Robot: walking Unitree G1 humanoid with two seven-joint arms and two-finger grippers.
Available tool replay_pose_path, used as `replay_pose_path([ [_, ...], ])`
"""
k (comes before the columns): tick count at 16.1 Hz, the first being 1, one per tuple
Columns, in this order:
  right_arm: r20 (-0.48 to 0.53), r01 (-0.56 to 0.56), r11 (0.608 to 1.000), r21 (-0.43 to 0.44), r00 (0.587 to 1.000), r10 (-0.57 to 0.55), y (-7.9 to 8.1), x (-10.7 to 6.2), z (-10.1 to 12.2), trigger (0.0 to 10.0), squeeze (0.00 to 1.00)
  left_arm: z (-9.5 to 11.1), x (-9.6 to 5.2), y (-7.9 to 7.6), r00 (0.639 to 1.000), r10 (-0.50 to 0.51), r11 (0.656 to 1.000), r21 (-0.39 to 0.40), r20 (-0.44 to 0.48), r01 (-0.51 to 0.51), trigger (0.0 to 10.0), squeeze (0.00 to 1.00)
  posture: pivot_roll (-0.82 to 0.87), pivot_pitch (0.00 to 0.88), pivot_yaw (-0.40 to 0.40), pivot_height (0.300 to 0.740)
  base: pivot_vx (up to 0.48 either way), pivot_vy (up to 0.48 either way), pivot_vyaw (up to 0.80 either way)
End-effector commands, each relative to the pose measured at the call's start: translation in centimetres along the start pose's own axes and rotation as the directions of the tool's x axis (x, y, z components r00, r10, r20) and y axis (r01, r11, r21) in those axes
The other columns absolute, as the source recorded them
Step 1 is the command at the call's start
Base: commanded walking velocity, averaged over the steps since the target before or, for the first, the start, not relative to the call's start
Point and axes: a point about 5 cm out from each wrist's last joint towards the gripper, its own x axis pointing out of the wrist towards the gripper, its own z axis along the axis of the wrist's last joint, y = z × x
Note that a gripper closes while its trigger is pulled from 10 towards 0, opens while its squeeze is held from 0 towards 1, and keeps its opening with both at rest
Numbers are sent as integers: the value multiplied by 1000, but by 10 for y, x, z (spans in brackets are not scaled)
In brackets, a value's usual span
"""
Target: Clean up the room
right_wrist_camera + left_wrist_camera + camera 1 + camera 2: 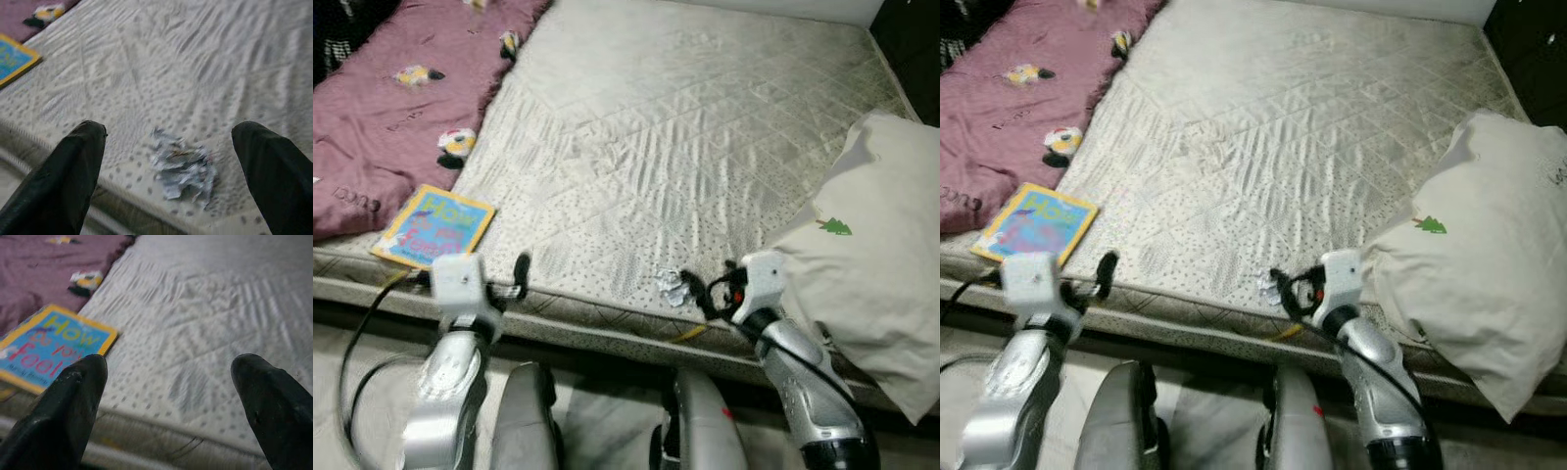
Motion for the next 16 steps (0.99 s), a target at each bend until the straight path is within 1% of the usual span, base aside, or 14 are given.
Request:
replay_pose_path([
  [1,-36,-48,999,22,998,49,8,-2,-4,10000,0,-1,-7,3,1000,17,1000,18,-13,-17,10000,0,32,218,-60,582,0,0,0],
  [2,-45,-65,997,27,997,67,10,-2,-5,10000,0,-1,-9,3,1000,22,1000,16,-20,-22,10000,0,37,226,-62,572,0,0,0],
  [4,-80,-115,993,-9,990,114,15,-1,-8,10000,0,0,-19,-1,999,10,1000,19,-36,-9,10000,0,55,267,-75,542,0,0,0],
  [6,-77,-118,993,-4,990,118,16,4,-6,10000,0,-2,-25,2,998,24,1000,19,-53,-23,10000,0,55,274,-80,542,0,0,0],
  [7,-70,-124,992,-16,990,123,17,10,-3,10000,0,-3,-27,2,998,29,999,22,-57,-28,10000,0,61,272,-82,542,0,0,0],
  [8,-60,-125,992,-19,990,124,18,14,-2,10000,0,-1,-26,1,998,30,999,23,-54,-29,10000,0,70,271,-81,542,0,0,0],
  [10,-1,-99,995,-32,995,99,19,27,5,10000,0,3,-27,1,998,30,999,28,-50,-29,10000,0,78,268,-74,542,0,0,0],
  [12,51,-45,998,-41,998,47,16,38,12,10000,0,5,-29,-1,999,17,999,40,-43,-15,10000,0,102,270,-69,542,0,0,0],
  [16,109,4,1000,-31,994,-1,13,51,18,10000,0,10,-33,-3,999,-7,999,49,-36,8,10000,0,128,272,-74,542,0,0,0],
])
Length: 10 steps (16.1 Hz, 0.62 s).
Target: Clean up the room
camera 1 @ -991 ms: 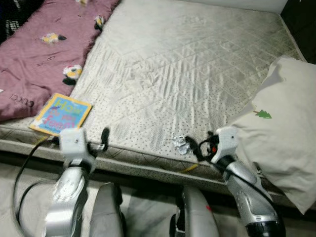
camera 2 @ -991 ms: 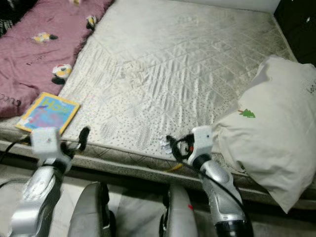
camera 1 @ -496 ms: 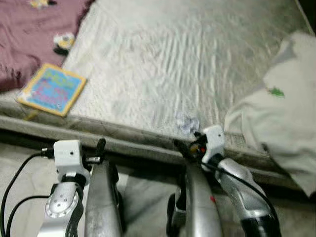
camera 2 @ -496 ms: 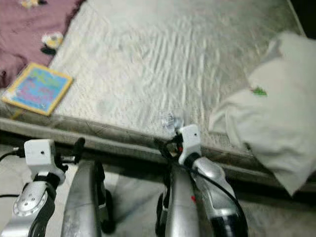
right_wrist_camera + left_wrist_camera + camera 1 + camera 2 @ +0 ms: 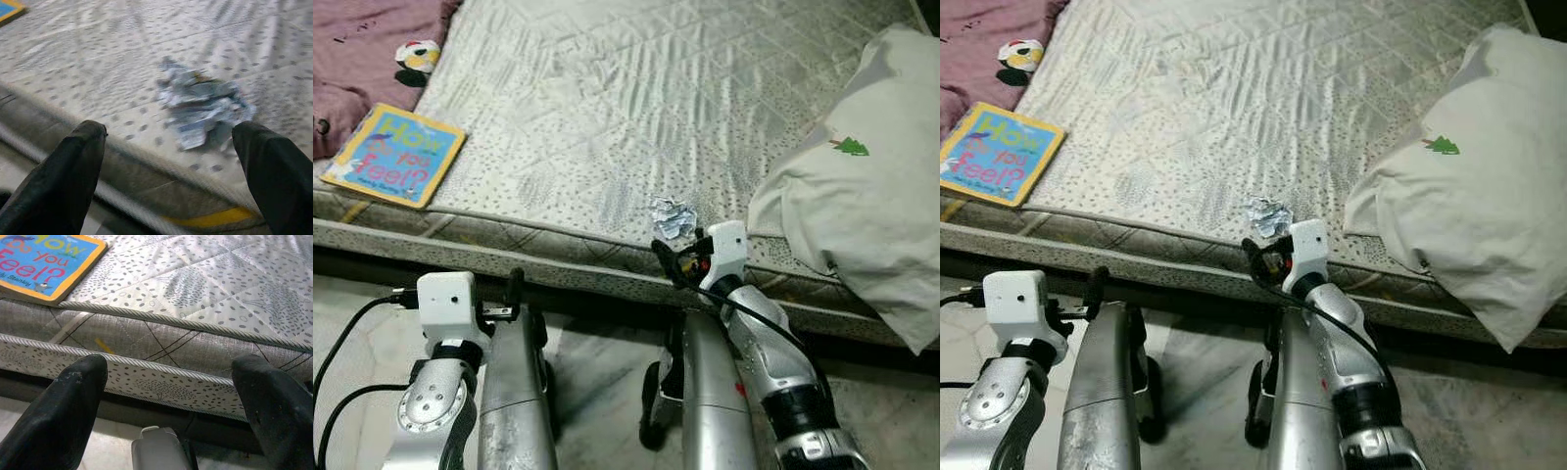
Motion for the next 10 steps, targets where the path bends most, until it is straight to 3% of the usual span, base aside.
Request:
replay_pose_path([
  [1,13,32,999,10,999,-32,-5,2,-1,10000,0,-1,-4,0,1000,3,1000,25,-17,-2,10000,0,129,272,-73,542,0,0,0],
  [3,27,37,999,14,999,-37,-3,8,1,10000,0,-1,-5,2,1000,18,999,43,-21,-17,10000,0,148,274,-79,542,0,0,0],
  [10,96,-29,1000,8,995,28,28,47,25,10000,0,-2,-14,10,998,59,996,70,-30,-57,10000,0,199,279,-90,542,0,0,0],
])
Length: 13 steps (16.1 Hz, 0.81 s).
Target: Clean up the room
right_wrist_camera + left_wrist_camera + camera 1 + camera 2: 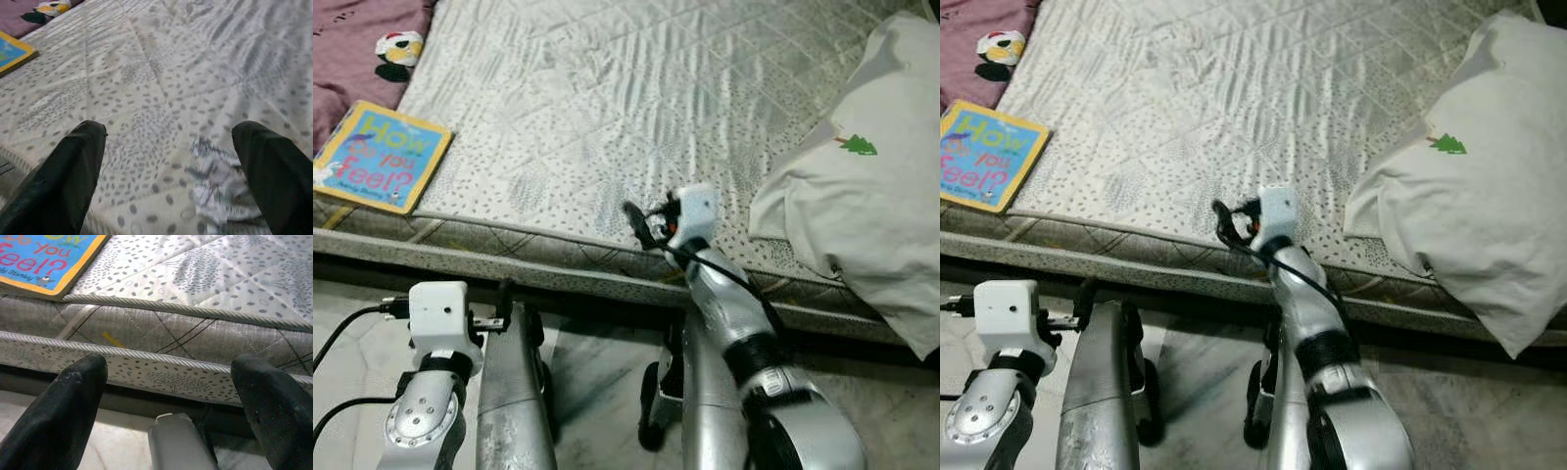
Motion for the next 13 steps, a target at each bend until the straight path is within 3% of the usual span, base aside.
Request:
replay_pose_path([
  [1,-14,37,999,-2,999,-37,-2,1,-5,10000,0,1,-5,1,1000,19,1000,9,-4,-19,10000,0,210,282,-92,542,0,0,0],
  [7,-57,114,989,-98,991,-119,1,14,-6,10000,0,1,-12,4,999,53,998,17,-10,-53,10000,0,237,296,-112,542,0,0,0],
  [9,-148,148,971,-186,973,-176,-5,12,-17,10000,0,0,-14,3,998,57,998,15,-16,-56,10000,0,235,306,-117,542,0,0,0],
  [11,-281,177,947,-268,926,-253,-16,4,-35,10000,0,-1,-14,1,998,55,998,11,-22,-55,10000,0,228,309,-120,542,0,0,0],
  [13,-331,190,942,-276,902,-278,-20,-1,-43,10000,0,-1,-13,0,998,51,999,9,-21,-51,10000,0,226,308,-122,542,0,0,0],
])
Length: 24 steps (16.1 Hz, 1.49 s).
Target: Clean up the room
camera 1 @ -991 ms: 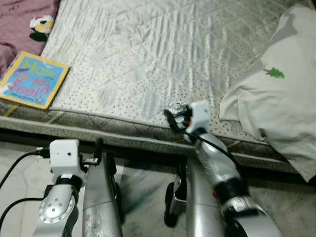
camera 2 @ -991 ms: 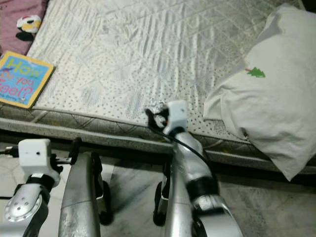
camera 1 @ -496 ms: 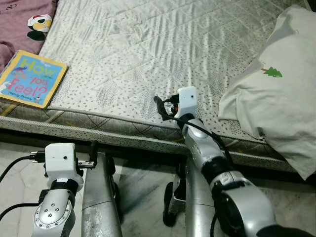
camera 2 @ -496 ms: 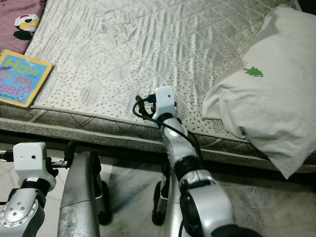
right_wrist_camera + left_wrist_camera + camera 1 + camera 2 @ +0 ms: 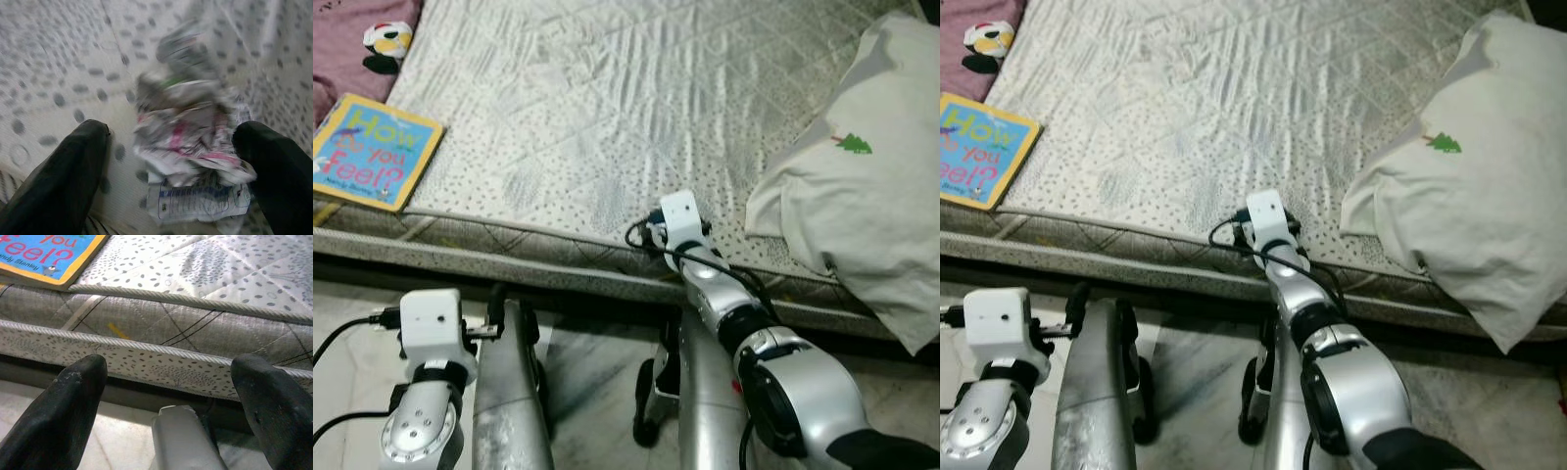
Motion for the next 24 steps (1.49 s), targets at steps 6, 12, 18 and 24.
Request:
replay_pose_path([
  [6,-83,6,999,44,997,-3,5,-3,-19,0,0,0,1,-1,1000,14,1000,1,-5,-14,10000,0,229,297,-129,542,0,0,0],
  [12,-83,22,997,72,996,-16,-1,-3,-18,0,0,2,9,-3,1000,19,1000,-3,15,-19,10000,0,223,270,-132,542,0,0,0],
  [18,-64,55,992,116,997,-48,-14,-3,-17,0,0,4,20,-8,999,-3,1000,-2,35,3,10000,0,201,246,-128,542,0,0,0],
  [24,-5,78,983,164,997,-78,-34,-4,-12,0,0,4,36,-13,998,-37,999,-14,51,38,10000,0,147,163,-96,542,0,0,0],
])
